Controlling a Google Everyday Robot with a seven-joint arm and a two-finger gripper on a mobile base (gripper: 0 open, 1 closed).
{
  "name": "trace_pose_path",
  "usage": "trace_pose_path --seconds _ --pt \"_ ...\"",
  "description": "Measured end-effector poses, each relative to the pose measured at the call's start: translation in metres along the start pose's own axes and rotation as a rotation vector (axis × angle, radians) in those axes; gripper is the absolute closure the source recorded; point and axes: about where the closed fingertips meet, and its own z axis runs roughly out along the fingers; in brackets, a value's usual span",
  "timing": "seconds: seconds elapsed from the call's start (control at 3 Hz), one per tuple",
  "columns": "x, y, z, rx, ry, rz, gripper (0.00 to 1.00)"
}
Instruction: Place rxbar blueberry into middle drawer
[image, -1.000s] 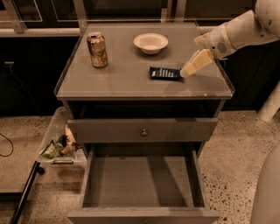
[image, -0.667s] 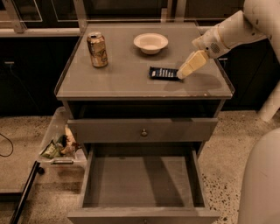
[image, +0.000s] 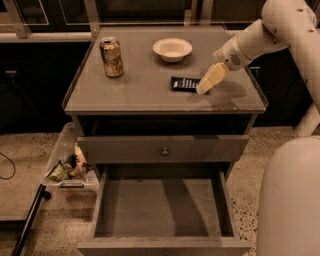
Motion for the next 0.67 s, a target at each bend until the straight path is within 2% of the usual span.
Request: trace_pose_path --seconds 0.67 --pt "-0.015 0.01 0.029 -0.052 0.011 -0.047 0.0"
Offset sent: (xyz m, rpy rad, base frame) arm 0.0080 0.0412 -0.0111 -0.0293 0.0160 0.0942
